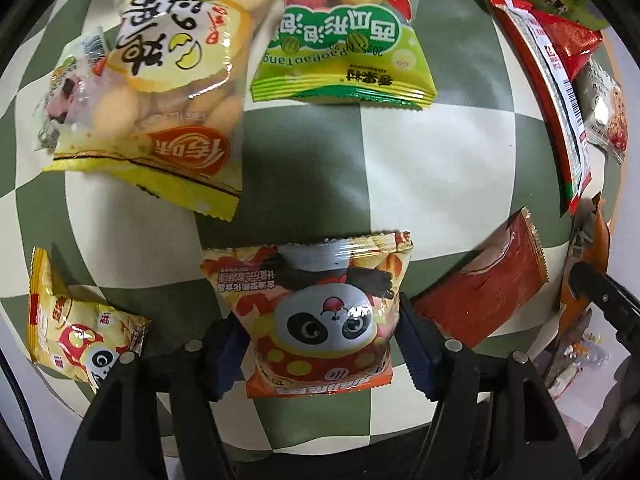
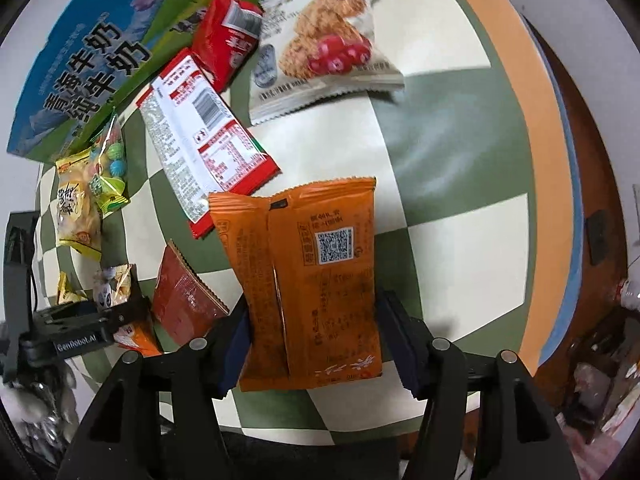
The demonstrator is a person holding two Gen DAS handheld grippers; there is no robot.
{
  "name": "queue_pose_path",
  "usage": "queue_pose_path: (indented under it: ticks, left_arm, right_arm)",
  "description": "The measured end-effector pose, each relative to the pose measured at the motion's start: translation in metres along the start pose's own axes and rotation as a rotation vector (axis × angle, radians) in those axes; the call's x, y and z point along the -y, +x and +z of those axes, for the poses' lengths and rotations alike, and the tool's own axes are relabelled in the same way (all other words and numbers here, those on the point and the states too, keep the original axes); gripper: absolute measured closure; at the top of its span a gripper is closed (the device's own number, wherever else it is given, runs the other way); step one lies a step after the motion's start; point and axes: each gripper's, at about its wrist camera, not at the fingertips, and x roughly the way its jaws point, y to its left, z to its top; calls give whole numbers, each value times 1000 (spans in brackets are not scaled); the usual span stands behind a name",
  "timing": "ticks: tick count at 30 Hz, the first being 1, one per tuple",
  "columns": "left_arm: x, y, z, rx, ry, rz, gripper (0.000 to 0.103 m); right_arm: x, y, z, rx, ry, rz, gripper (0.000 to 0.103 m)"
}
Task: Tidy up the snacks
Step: 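Grasp the panda-print orange bag with the left tool while the right grasps the orange packet, then carry both packets into the cardboard box and open both tools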
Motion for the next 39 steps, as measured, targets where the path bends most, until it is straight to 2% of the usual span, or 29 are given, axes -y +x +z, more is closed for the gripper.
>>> queue_pose_path:
  ticks: [1, 3, 4, 9, 14, 19, 21, 22, 23, 26, 28, 32, 35, 39]
  left_arm:
    - [3, -5, 4, 12, -8, 4, 41]
    - [4, -13, -3, 39, -18, 39, 54]
    - [4, -17, -6, 55, -20, 48, 56]
    - [-5, -40, -19, 105, -33, 21, 57]
    - [-2, -89, -37, 175, -15, -73, 57]
    - [12, -166, -33, 285, 10, -179, 57]
    - [22, -199, 0, 325, 16, -206, 57]
    - [20, -225, 31, 342, 17, -215, 57]
    - [23, -237, 42, 362, 18, -216, 57]
    - [26, -281, 97, 408, 13, -183, 57]
    - [21, -296, 124, 416, 6, -141, 57]
    - [2, -289, 192, 384, -34, -70, 57]
    - [-16, -275, 247, 335, -78, -44, 57]
    - [-37, -258, 290, 276, -127, -7, 57]
  right_arm:
    - [4, 2, 0, 1, 5, 3, 39]
    - [11, -1, -4, 31, 4, 7, 43]
    - [9, -1, -3, 46, -4, 4, 45]
    - [3, -17, -1, 100, -18, 9, 48]
    - [-8, -45, 4, 138, -31, 55, 48]
    - [-35, -107, 19, 230, -89, 138, 48]
    - [-51, -134, 34, 273, -122, 170, 48]
    - [-57, -145, 43, 285, -133, 186, 48]
    - [-65, -153, 53, 301, -140, 203, 48]
    - [-96, -176, 91, 365, -177, 207, 48]
    - [-110, -185, 118, 411, -199, 179, 48]
    - [-144, -174, 183, 417, -219, 117, 48]
    - [-159, -154, 224, 386, -232, 64, 48]
    - [-171, -123, 280, 320, -234, 7, 48]
